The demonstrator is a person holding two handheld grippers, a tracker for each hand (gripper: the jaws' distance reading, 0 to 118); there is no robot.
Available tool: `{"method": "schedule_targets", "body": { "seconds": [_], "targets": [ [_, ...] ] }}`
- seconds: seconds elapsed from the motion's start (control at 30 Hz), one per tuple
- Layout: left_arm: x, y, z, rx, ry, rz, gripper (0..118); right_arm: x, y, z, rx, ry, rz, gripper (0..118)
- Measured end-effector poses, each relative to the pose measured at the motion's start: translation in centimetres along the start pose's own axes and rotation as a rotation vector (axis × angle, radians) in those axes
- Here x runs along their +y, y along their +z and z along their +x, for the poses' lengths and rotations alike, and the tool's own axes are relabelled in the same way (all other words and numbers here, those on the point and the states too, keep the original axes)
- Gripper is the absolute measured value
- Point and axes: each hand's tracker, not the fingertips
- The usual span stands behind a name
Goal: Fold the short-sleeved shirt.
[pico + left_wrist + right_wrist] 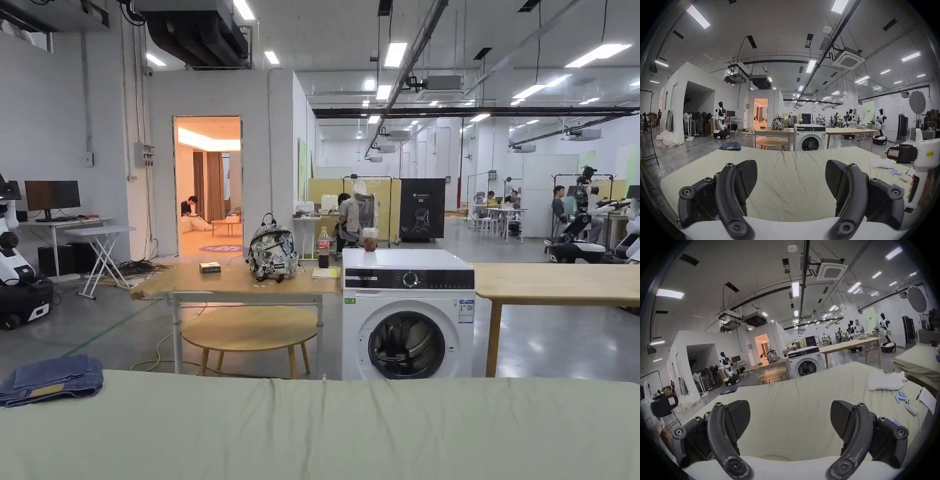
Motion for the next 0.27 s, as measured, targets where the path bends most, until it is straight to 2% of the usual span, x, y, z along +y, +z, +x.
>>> {"method": "schedule_targets", "body": {
  "seconds": [0.17, 0.27],
  "targets": [
    [0.02, -0.04, -0.01, -0.001, 0.011, 0.005, 88, -0.54, -0.43, 0.46, -0.024, 0.006, -0.016, 102],
    [0.04, -0.22, 0.17, -0.004, 0.015, 0.004, 88, -0.79, -0.10, 0.73, 0.013, -0.025, 0.000, 102]
  ]
}}
